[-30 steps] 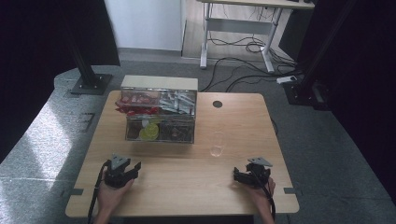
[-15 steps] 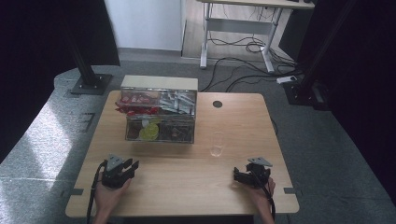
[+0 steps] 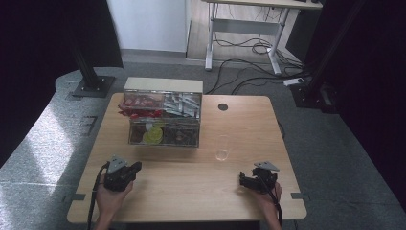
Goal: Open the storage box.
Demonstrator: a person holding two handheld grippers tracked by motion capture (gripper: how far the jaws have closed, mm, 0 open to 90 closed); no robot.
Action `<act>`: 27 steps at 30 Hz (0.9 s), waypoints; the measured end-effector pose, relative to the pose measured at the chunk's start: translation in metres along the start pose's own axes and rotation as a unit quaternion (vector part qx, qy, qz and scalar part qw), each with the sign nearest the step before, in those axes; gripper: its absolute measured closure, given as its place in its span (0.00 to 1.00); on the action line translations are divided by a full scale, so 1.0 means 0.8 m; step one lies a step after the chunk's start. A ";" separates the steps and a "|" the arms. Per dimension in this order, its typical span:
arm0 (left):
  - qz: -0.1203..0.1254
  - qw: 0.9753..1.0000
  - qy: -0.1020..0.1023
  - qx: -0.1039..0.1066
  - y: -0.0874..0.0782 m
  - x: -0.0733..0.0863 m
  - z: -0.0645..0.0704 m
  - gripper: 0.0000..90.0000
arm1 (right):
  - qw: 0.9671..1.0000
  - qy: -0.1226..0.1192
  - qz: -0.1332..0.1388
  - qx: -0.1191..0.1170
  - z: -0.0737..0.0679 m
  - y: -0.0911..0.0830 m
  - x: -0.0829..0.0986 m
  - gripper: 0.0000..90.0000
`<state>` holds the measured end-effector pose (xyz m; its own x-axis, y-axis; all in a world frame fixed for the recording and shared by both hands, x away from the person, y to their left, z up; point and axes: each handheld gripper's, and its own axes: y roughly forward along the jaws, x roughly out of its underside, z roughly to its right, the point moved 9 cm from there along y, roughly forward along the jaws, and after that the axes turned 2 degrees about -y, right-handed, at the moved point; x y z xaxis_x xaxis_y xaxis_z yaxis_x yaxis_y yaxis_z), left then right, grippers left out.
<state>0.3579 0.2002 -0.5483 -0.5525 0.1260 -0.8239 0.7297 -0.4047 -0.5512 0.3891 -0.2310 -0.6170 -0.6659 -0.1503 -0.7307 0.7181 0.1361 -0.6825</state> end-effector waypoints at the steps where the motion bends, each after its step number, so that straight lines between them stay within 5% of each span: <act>1: 0.001 1.000 -0.001 -0.001 0.000 -0.002 0.000 0.98 | 1.000 0.000 0.000 0.000 0.000 0.000 0.000 0.09; 27: -0.003 1.000 -0.009 0.003 0.010 -0.032 -0.012 1.00 | 1.000 0.003 0.002 0.003 0.001 0.000 -0.001 0.10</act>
<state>0.3817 0.2026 -0.5332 -0.5637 0.1122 -0.8183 0.7238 -0.4102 -0.5548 0.3896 -0.2315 -0.6167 -0.6646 -0.1450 -0.7330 0.7213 0.1315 -0.6800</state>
